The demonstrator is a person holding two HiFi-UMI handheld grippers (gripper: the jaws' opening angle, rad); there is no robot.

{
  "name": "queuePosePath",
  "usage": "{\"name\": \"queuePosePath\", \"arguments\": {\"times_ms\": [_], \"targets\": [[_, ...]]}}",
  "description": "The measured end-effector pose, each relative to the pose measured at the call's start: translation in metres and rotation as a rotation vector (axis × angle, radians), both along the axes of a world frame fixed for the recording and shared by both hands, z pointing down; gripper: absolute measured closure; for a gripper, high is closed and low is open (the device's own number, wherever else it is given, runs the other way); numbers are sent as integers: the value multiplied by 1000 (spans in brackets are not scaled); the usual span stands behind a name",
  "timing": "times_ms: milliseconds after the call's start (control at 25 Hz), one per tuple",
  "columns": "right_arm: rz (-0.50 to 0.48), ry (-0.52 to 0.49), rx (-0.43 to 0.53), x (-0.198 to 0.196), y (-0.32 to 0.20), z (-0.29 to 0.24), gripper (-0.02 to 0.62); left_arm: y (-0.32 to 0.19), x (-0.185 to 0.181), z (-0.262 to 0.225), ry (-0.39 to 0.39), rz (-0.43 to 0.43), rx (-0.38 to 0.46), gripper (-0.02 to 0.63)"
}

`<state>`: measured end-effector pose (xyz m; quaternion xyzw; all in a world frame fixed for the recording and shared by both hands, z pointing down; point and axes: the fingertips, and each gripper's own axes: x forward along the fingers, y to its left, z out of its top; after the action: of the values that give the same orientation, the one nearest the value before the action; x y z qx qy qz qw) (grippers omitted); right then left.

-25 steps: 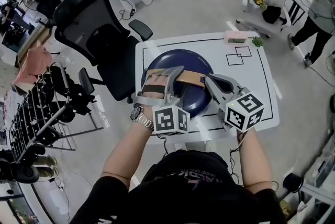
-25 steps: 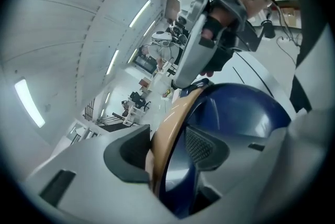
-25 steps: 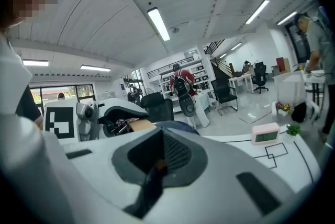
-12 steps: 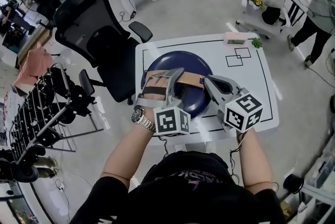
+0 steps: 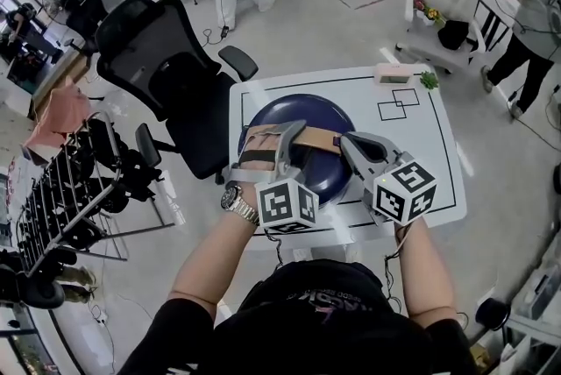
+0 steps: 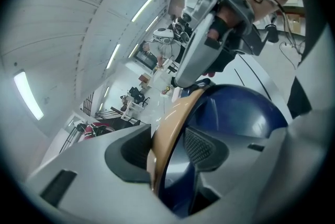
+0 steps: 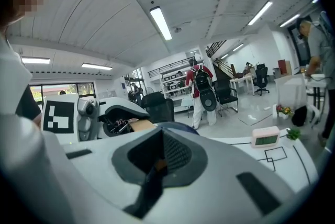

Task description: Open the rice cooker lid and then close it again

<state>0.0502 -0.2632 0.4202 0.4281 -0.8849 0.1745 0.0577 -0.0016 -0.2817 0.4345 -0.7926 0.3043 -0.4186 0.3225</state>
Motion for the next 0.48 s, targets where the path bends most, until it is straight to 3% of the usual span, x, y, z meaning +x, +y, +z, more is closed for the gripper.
{"name": "queuePosePath", "arguments": {"times_ms": [320,480], "targets": [[2,26,114,-12,-6,-38,594,-8,-17,-26,134,-42,-44,417],[30,-25,159,-10,-8,-58,594,-11,-28,-40,208,-63,-67,419]]}}
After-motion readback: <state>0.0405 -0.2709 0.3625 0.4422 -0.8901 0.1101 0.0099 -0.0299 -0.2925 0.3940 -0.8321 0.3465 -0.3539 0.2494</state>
